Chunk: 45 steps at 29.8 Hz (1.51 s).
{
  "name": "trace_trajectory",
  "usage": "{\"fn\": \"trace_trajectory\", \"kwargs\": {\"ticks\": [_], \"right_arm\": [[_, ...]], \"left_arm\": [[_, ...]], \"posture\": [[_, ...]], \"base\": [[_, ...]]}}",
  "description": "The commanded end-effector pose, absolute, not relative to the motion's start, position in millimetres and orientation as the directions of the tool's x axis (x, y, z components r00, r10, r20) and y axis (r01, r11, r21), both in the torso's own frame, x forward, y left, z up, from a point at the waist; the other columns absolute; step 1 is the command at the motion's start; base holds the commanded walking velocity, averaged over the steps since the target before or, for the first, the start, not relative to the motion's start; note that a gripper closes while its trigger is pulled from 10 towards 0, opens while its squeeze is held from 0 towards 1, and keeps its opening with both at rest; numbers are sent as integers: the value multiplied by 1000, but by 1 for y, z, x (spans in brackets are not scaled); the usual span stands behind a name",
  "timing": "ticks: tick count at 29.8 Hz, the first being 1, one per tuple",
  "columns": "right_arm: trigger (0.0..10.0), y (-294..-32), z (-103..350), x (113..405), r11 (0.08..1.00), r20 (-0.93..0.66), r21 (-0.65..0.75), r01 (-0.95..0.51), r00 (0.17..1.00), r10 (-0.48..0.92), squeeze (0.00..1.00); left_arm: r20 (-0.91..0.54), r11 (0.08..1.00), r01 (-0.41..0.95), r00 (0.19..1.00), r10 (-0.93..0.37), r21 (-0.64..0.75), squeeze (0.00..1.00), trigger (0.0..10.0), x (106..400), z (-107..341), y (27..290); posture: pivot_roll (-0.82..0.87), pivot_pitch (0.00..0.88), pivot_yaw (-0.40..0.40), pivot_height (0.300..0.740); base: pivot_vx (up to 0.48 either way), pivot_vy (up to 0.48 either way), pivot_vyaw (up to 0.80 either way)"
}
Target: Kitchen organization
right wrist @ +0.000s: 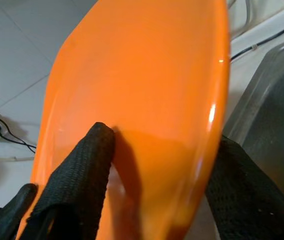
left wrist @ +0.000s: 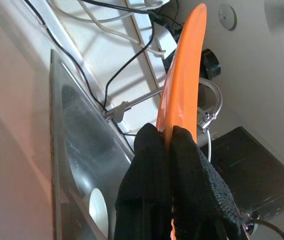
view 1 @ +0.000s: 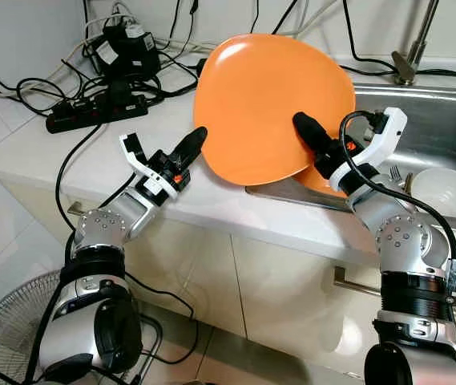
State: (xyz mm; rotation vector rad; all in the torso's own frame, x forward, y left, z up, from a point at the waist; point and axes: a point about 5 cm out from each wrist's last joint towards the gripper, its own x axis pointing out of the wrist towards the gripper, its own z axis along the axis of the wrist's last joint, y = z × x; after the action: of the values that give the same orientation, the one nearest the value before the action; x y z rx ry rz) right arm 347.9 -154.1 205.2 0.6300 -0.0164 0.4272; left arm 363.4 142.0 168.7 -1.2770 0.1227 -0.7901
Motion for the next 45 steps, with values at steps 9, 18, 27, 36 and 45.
{"fn": "trace_trajectory", "kwargs": {"ticks": [9,18,27,36,45], "right_arm": [[0,-153,204,351,719,104,594,-360,921,375,0],[0,-158,200,354,740,66,603,-299,943,327,0],[0,-158,205,356,717,87,626,-306,941,326,0],[0,-160,206,356,712,94,626,-317,938,335,0],[0,-158,203,358,712,78,635,-301,941,328,0]], "left_arm": [[374,59,505,708,-599,-861,0,0,364,181,143],[282,165,466,742,-608,-869,0,0,369,178,138],[185,268,391,804,-565,-881,0,0,375,169,142],[107,353,355,820,-562,-866,0,2784,375,157,141],[75,425,374,816,-573,-824,1000,10000,377,158,139]], "posture": [[-122,7,148,740],[-124,9,147,740],[-124,8,144,740],[-124,6,144,740],[-120,2,143,740]], "base": [[0,0,0],[0,0,0],[0,0,0],[0,0,0],[0,0,0]]}}
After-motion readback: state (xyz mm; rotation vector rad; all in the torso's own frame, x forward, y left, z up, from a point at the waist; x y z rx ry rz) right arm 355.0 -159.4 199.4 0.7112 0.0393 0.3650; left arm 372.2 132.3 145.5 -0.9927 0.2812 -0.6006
